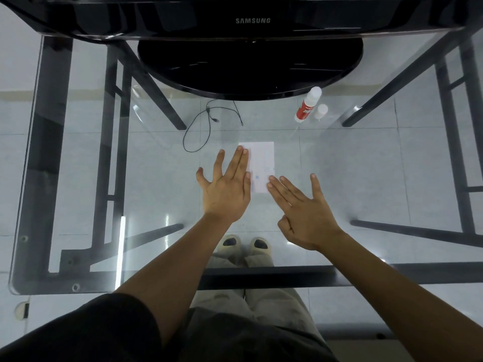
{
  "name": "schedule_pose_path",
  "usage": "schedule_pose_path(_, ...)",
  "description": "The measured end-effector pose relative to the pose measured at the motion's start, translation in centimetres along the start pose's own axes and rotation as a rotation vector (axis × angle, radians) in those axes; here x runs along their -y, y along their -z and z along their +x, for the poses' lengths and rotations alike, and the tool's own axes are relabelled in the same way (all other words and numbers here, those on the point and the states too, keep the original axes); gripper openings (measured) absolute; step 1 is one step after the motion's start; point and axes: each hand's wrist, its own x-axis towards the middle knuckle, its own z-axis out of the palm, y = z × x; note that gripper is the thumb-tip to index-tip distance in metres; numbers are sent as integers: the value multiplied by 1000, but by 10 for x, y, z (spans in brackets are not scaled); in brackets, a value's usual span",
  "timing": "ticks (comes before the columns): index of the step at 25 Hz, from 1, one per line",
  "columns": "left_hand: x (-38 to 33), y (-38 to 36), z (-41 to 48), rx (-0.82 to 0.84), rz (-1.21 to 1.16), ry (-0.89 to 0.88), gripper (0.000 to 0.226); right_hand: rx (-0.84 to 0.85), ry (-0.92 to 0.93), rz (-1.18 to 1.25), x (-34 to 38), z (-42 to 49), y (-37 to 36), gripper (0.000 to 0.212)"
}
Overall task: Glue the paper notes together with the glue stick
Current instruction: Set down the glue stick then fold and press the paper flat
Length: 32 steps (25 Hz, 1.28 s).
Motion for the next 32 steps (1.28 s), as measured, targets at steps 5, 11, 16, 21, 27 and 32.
schedule_pose_path(5, 1, -1, 0, -10, 6, 0, 55, -3, 25, 101, 14, 13, 3, 67)
schedule_pose_path(11, 1, -1, -1, -35, -16, -22, 53, 10, 19, 23, -4, 1, -4, 65)
schedule_pose_path(16, 1, -1, -1, -59, -22, -26, 52, -24, 15, 60, 9, 18, 6, 66)
schedule_pose_path(21, 2, -1, 0, -53, -16, -30, 52, 7, 12, 36, 1, 20, -3, 66)
schedule_pose_path(27, 2, 1, -1, -47, -16, -28, 52, -27, -2, 85, 2, 19, 4, 65)
schedule_pose_path(32, 2, 1, -1, -39, -3, -22, 52, -10, -23, 78, 2, 42, 2, 65)
